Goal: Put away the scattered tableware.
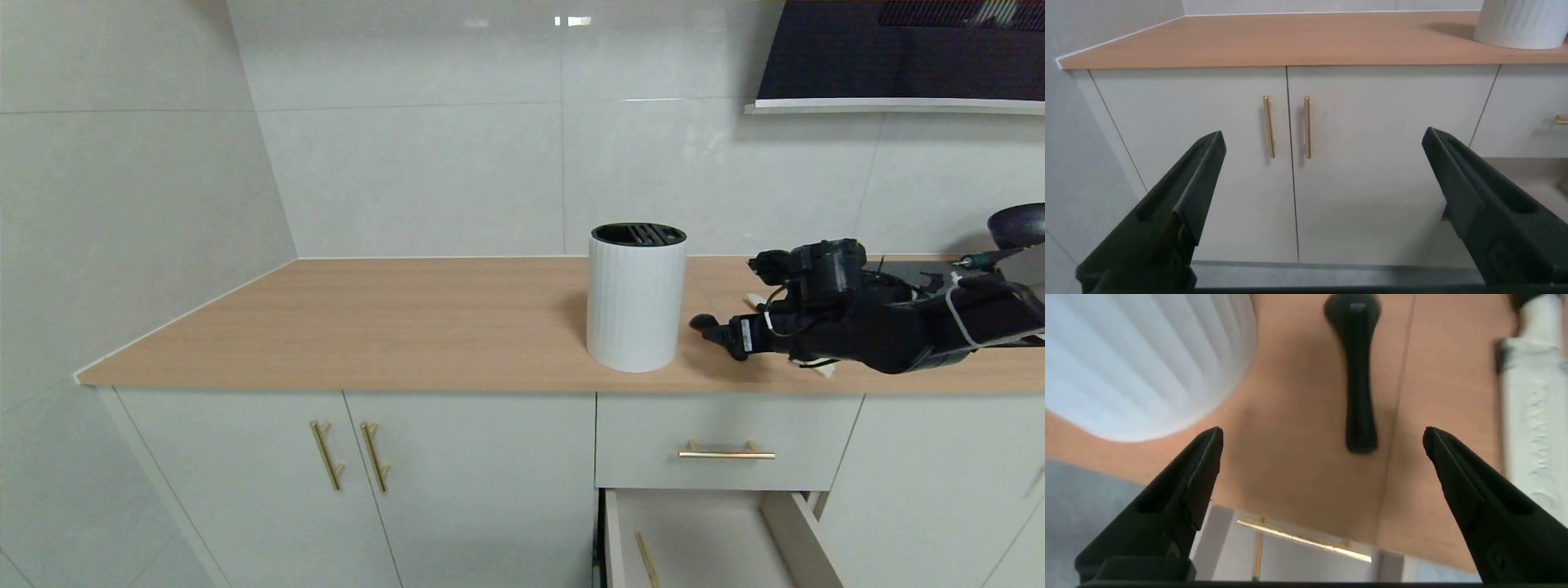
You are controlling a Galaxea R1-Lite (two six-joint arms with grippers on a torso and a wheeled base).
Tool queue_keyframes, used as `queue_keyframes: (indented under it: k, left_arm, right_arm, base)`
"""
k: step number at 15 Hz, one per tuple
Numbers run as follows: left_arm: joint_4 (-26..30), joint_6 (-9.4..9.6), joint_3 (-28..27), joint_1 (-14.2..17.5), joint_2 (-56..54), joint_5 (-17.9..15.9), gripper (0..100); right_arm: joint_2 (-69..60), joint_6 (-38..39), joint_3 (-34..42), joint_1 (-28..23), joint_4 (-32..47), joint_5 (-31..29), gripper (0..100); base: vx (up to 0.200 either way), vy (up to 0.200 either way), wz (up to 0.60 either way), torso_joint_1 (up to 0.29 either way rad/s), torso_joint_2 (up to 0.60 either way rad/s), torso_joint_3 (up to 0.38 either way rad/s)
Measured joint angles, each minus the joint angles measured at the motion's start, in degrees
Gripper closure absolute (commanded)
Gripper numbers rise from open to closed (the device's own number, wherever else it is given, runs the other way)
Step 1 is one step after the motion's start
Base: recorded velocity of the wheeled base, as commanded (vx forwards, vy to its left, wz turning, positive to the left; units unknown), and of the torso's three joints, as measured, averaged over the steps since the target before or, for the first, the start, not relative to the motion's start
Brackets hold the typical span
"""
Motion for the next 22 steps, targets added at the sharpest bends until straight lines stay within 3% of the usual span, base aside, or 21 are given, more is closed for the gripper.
queue_keyframes:
  k: [4,18,19,22]
  left_arm:
    - [0.0,0.00,0.0,0.0,0.0,0.0,0]
    - [0.0,0.00,0.0,0.0,0.0,0.0,0]
    - [0.0,0.00,0.0,0.0,0.0,0.0,0]
    - [0.0,0.00,0.0,0.0,0.0,0.0,0]
  right_arm:
    - [4.7,0.5,0.3,0.0,-8.0,-0.4,0]
    - [11.4,2.6,-4.5,-1.4,-8.4,-1.6,0]
    - [11.5,2.6,-4.6,-1.4,-8.4,-1.7,100]
    - [11.6,2.5,-4.5,-1.5,-8.3,-1.9,100]
  base:
    - [0.000,0.000,0.00,0.000,0.00,0.000]
    - [0.000,0.000,0.00,0.000,0.00,0.000]
    - [0.000,0.000,0.00,0.000,0.00,0.000]
    - [0.000,0.000,0.00,0.000,0.00,0.000]
